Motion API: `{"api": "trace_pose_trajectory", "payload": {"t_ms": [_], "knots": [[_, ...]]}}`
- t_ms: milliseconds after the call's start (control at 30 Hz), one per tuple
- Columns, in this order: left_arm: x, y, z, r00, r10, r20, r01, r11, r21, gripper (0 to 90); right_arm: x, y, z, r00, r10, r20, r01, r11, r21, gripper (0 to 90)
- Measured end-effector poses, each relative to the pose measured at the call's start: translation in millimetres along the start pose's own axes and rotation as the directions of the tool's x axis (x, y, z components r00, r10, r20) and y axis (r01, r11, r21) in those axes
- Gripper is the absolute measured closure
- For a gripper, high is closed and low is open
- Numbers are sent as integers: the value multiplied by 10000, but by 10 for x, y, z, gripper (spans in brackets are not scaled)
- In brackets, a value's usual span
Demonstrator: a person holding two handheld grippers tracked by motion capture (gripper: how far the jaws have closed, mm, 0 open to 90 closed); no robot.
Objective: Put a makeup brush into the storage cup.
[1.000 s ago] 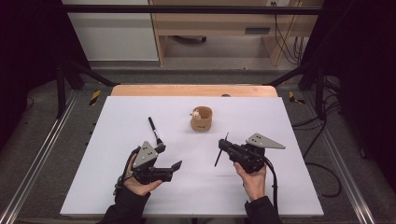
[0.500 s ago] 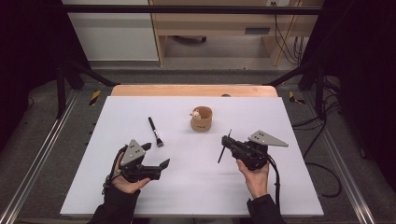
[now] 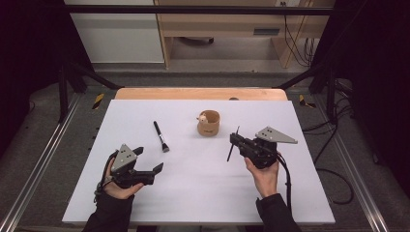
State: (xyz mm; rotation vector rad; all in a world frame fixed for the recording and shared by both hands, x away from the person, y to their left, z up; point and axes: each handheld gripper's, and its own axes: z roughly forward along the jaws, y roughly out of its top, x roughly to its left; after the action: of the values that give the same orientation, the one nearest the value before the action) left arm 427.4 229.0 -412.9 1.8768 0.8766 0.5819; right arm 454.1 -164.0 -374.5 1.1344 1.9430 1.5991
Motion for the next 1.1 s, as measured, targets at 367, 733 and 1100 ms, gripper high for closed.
{"api": "trace_pose_trajectory", "payload": {"t_ms": [367,733,1100], "knots": [[95,-53,-51,9999,-1,-127,3,9999,151,84,31,140,178,9995,-219,215,217,9997,84,849],[176,-98,-83,9998,-45,-178,48,9998,179,84,2,250,318,9986,-270,451,262,9995,180,849],[263,-143,-155,9993,-188,-322,190,9998,50,82,-17,416,451,9969,-420,659,408,9990,196,849]]}}
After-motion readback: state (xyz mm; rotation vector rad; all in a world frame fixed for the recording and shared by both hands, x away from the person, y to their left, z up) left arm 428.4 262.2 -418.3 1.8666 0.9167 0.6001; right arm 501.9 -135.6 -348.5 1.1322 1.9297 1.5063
